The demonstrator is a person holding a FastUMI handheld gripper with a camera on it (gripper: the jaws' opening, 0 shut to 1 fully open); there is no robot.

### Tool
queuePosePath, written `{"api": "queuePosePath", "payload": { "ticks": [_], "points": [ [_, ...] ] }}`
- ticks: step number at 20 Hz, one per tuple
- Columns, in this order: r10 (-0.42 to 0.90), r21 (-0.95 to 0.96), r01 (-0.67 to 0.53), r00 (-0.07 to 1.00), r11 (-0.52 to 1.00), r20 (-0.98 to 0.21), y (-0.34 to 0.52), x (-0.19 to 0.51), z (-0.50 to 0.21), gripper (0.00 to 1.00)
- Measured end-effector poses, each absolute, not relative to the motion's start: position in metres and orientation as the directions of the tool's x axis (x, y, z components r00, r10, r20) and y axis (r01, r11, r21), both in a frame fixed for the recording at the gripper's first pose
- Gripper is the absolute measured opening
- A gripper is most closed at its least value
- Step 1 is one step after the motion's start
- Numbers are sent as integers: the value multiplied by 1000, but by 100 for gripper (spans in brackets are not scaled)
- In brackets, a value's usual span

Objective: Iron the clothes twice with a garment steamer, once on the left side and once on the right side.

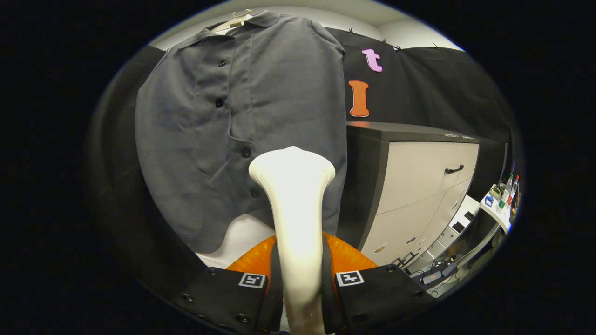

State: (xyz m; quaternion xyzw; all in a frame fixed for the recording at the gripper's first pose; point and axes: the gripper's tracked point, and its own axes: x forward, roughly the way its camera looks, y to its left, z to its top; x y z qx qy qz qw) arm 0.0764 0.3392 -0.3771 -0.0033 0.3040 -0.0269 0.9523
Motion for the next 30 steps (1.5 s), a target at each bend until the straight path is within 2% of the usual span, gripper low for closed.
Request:
{"api": "queuePosePath", "payload": {
  "ticks": [10, 18, 24, 30],
  "points": [
    [50, -18, -61, 921, 998, -387, 382, 121, -269, 41],
    [143, -5, -148, 963, 989, -227, 428, 157, -194, 41],
    [206, -10, -213, 957, 977, -203, 468, 178, -183, 41],
    [237, -10, -247, 939, 969, -251, 491, 190, -210, 41]
  ]
}}
